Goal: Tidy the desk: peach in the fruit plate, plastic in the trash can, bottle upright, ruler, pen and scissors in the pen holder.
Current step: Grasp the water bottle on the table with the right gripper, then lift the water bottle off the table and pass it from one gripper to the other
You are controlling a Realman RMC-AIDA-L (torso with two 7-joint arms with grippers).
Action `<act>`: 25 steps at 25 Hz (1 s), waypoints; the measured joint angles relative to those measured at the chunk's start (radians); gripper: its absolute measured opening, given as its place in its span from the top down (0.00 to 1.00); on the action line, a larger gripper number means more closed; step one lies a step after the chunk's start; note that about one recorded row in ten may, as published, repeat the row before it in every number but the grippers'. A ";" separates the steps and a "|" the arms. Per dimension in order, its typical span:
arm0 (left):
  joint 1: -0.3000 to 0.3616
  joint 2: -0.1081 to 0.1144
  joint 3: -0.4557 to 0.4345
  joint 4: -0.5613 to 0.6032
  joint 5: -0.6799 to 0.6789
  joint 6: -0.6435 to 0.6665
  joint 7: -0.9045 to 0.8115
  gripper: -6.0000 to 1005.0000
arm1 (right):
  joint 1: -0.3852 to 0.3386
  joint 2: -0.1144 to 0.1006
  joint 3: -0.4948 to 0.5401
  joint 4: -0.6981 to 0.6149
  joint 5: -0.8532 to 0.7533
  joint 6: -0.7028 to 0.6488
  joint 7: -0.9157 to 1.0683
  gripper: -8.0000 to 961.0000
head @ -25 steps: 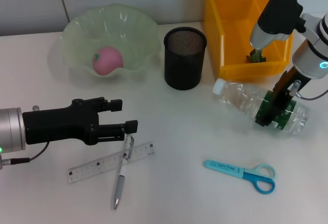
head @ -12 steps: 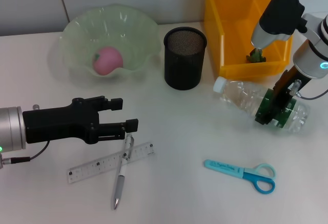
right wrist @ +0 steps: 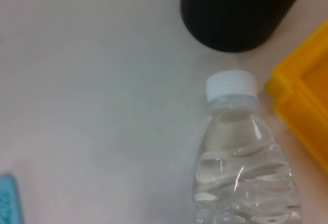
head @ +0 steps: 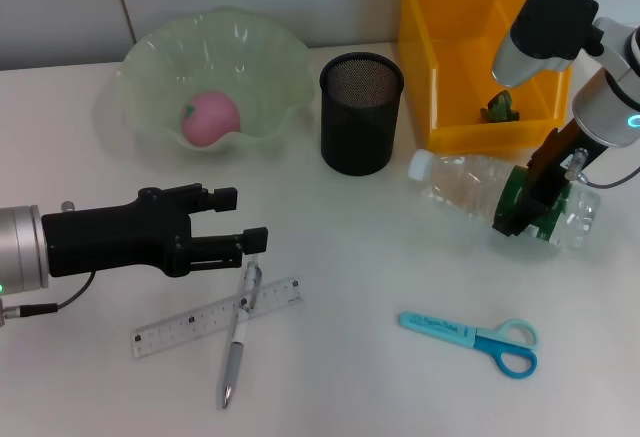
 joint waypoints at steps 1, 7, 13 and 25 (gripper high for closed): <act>0.000 0.000 0.000 0.000 0.000 0.000 0.000 0.19 | -0.007 0.002 0.000 -0.015 0.011 -0.010 -0.006 0.20; 0.000 0.000 -0.002 0.000 0.000 0.000 0.000 0.19 | -0.030 0.004 0.003 -0.073 0.060 -0.056 -0.026 0.20; -0.001 0.002 -0.012 0.000 0.000 0.003 -0.007 0.19 | -0.083 -0.004 0.007 -0.173 0.195 -0.127 -0.074 0.20; 0.000 -0.016 -0.158 -0.008 -0.004 0.047 -0.016 0.19 | -0.238 -0.012 0.177 -0.276 0.625 -0.193 -0.297 0.20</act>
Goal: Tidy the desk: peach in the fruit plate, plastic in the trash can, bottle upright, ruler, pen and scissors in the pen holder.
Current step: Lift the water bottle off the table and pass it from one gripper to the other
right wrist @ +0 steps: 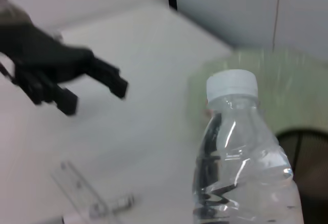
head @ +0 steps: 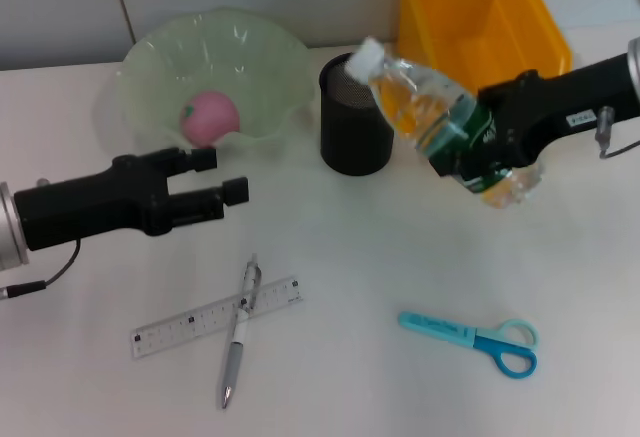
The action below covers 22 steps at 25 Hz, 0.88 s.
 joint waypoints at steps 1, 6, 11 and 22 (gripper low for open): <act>0.000 -0.005 -0.018 0.000 -0.005 0.006 0.000 0.19 | -0.011 -0.001 0.007 0.005 0.039 0.000 -0.023 0.20; -0.001 -0.025 -0.074 0.000 -0.045 0.028 0.013 0.19 | -0.053 0.009 0.036 0.060 0.209 0.003 -0.152 0.20; -0.007 -0.032 -0.076 -0.012 -0.121 0.045 0.017 0.19 | -0.063 0.022 0.042 0.167 0.323 0.008 -0.283 0.20; -0.020 -0.034 -0.071 -0.046 -0.208 0.105 0.036 0.19 | -0.067 0.051 0.045 0.394 0.483 0.007 -0.569 0.20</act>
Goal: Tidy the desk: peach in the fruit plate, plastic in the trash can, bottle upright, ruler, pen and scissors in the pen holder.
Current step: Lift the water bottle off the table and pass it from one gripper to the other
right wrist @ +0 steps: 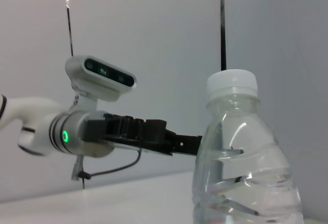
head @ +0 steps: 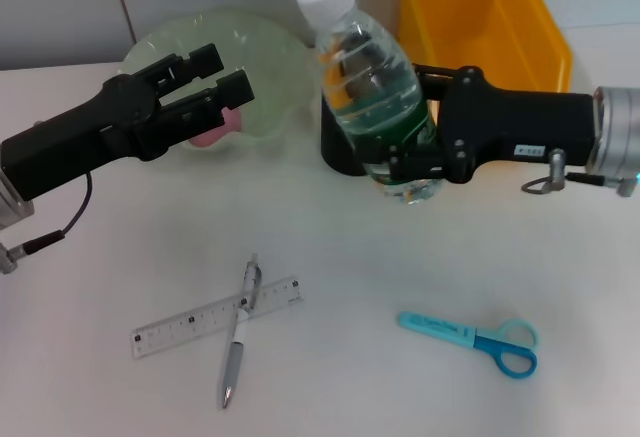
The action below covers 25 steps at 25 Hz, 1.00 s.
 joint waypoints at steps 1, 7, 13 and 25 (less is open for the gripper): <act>0.000 0.000 0.000 0.000 0.000 0.000 0.000 0.19 | 0.000 0.004 0.000 0.016 0.012 0.000 -0.019 0.20; -0.021 -0.005 0.002 -0.028 -0.034 0.055 0.041 0.19 | 0.007 0.010 -0.004 0.094 0.054 -0.005 -0.090 0.20; -0.041 -0.006 0.003 -0.056 -0.054 0.076 0.068 0.19 | 0.022 0.012 -0.012 0.151 0.081 -0.015 -0.133 0.20; -0.059 -0.009 0.015 -0.098 -0.076 0.104 0.141 0.19 | 0.043 0.013 -0.013 0.213 0.082 -0.019 -0.152 0.20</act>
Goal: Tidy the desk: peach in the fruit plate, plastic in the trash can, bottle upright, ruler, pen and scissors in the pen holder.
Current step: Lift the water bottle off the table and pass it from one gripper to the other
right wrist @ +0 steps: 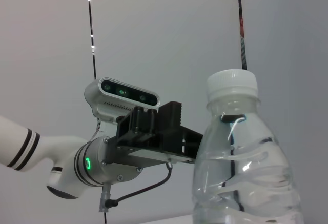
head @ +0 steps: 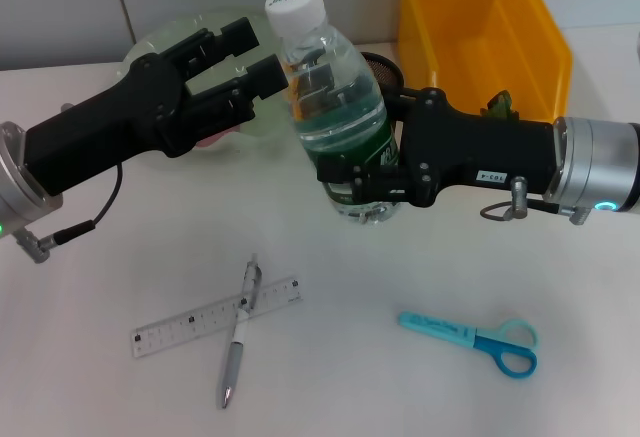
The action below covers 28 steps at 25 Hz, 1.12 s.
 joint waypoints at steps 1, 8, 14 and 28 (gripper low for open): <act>0.000 0.000 0.003 0.000 -0.001 0.001 0.007 0.19 | 0.002 0.000 -0.001 0.005 0.000 0.000 0.000 0.20; -0.009 -0.001 0.015 -0.013 -0.004 0.003 0.043 0.19 | 0.021 0.002 -0.012 0.043 0.000 0.001 -0.017 0.20; -0.013 -0.001 0.017 -0.014 -0.004 0.004 0.057 0.19 | 0.026 0.002 -0.013 0.058 -0.005 0.002 -0.025 0.20; -0.018 -0.002 0.030 -0.014 -0.006 0.015 0.070 0.19 | 0.030 0.002 -0.027 0.078 -0.009 0.004 -0.025 0.20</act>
